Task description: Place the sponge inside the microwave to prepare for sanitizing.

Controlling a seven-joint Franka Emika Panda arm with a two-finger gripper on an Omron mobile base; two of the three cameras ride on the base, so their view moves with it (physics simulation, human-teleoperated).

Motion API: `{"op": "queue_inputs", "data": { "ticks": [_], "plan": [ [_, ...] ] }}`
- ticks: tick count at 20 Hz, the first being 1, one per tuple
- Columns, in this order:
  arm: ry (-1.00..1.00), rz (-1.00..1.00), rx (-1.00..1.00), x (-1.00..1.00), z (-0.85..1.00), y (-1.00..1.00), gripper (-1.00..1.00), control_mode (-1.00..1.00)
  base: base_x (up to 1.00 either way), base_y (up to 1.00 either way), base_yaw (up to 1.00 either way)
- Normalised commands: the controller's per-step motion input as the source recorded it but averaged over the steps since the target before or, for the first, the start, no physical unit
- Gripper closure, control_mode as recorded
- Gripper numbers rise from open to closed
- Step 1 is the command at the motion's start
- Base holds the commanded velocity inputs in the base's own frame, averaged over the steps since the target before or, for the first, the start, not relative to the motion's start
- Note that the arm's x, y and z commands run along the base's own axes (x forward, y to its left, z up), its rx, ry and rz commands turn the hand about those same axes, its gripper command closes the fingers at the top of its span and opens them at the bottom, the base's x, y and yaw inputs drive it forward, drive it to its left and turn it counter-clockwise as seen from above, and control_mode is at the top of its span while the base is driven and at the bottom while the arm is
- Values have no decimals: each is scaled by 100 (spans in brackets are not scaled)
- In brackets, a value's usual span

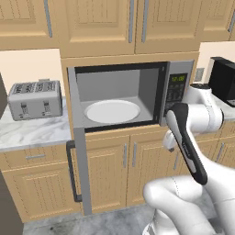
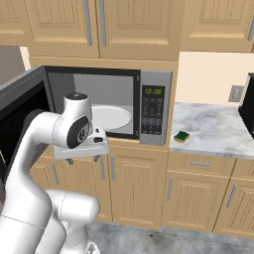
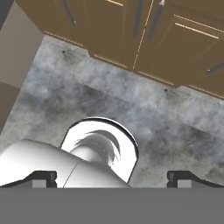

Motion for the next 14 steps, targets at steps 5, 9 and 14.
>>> {"op": "queue_inputs", "data": {
  "ticks": [5,9,14],
  "plan": [
    [0,0,0,0,0,0,-100,100,0,-27,0],
    [0,0,0,0,0,0,-100,100,8,-22,0],
    [0,0,0,0,0,0,-100,100,43,-75,0]
  ]
}}
